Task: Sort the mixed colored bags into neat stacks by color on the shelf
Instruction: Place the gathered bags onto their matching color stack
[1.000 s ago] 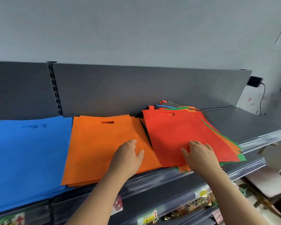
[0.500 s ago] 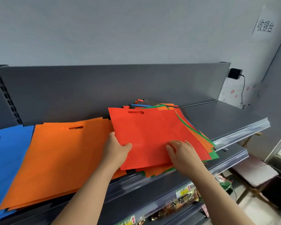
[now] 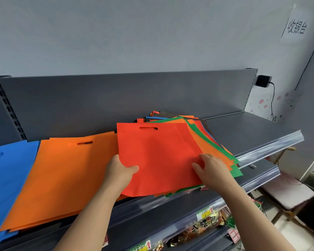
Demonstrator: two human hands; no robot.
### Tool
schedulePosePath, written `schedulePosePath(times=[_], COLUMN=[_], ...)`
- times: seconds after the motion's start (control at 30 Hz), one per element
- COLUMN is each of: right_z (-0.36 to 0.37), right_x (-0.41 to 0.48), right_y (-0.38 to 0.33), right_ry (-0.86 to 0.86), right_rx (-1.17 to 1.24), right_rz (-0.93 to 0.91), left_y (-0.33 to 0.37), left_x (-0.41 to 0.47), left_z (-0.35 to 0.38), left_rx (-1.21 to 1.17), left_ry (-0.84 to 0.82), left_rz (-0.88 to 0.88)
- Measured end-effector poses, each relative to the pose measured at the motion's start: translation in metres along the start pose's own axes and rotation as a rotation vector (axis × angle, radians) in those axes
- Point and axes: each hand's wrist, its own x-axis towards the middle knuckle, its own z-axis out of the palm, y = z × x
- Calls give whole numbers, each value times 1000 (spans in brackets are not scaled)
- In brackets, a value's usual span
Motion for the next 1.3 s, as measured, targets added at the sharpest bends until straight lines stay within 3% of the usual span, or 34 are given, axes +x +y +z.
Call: schedulePosePath(times=[0.13, 0.43, 0.6, 0.7, 0.87, 1.3], right_z=[2, 3, 8, 15, 19, 39], right_x=[-1, -6, -4, -4, -16, -113], right_y=[-5, -26, -50, -67, -113, -312], right_ry=[-26, 90, 14, -42, 18, 23], right_rx=[-45, 427, 240, 269, 537, 593], right_rz=[27, 41, 49, 47, -18, -302], left_y=[-3, -8, -10, -14, -28, -111], left_x=[-5, -11, -23, -32, -48, -127], left_z=[4, -8, -36, -60, -108, -309], left_rx=[-42, -71, -164, -212, -231, 12], left_ry=[-85, 43, 149, 181, 237, 545], left_rz=[11, 122, 205, 245, 263, 174])
